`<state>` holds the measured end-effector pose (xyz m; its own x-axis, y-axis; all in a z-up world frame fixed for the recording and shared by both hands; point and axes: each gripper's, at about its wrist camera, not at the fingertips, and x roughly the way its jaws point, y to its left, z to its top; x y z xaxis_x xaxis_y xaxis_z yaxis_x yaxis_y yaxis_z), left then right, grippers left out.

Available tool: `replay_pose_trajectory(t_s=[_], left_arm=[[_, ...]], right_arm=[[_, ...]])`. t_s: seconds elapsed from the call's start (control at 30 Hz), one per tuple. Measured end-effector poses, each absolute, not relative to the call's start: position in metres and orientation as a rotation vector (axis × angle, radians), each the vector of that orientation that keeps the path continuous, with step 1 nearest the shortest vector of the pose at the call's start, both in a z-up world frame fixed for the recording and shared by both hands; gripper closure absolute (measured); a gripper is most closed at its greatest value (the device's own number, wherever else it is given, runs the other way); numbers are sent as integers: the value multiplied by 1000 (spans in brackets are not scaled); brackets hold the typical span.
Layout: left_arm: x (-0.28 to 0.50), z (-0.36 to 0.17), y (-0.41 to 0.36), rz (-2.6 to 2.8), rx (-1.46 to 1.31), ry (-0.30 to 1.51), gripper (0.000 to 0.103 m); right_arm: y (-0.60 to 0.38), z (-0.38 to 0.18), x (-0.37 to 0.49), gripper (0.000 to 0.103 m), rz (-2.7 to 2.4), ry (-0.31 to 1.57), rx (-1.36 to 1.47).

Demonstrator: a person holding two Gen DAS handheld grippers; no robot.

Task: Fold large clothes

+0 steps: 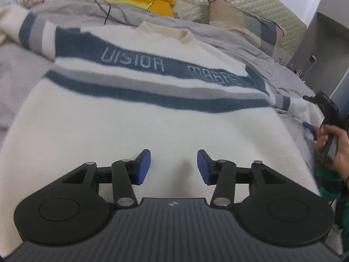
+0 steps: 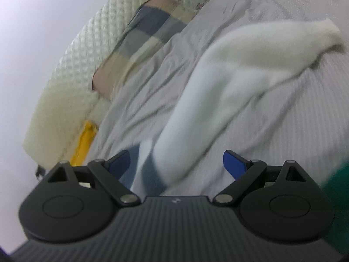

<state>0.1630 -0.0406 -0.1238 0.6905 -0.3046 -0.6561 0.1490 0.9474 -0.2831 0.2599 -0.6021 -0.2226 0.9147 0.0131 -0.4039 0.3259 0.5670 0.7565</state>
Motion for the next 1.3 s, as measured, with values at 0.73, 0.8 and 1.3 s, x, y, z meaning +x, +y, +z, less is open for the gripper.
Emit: replay_pose_trajectory(t_s=[0.73, 0.8, 1.3], left_arm=[[205, -129, -42, -237, -243, 776, 46], [208, -127, -42, -229, -210, 792, 46], [200, -92, 11, -166, -160, 693, 46]], right_arm=[[-718, -216, 297, 84, -502, 191, 890], [-714, -199, 295, 84, -497, 187, 840], [-507, 32, 310, 85, -181, 71, 244]])
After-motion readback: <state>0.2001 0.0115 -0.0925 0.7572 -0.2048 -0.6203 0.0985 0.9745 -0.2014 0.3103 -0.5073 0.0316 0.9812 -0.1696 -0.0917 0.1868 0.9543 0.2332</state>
